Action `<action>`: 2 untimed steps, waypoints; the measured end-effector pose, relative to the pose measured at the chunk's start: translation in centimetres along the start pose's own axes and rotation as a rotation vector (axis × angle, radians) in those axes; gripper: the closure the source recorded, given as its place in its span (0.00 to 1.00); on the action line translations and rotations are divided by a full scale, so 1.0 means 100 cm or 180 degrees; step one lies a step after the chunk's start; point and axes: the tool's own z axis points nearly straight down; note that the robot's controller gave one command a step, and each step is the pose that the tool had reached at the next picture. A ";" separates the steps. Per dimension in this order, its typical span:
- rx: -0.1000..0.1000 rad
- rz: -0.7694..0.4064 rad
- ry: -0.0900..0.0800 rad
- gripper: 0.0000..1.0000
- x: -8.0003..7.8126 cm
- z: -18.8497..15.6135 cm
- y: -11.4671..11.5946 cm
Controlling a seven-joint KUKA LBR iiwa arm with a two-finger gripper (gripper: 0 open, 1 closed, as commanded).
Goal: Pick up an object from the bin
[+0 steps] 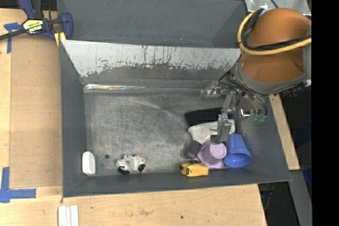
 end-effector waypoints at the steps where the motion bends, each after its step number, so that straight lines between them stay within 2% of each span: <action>1: 0.0001 -0.0002 -0.0027 0.00 -0.002 -0.004 0.000; 2: 0.0003 -0.0026 -0.0050 0.00 -0.015 0.045 -0.008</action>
Offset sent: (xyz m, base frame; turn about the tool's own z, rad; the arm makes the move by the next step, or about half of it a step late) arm 0.0270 -0.0190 -0.1160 -0.0174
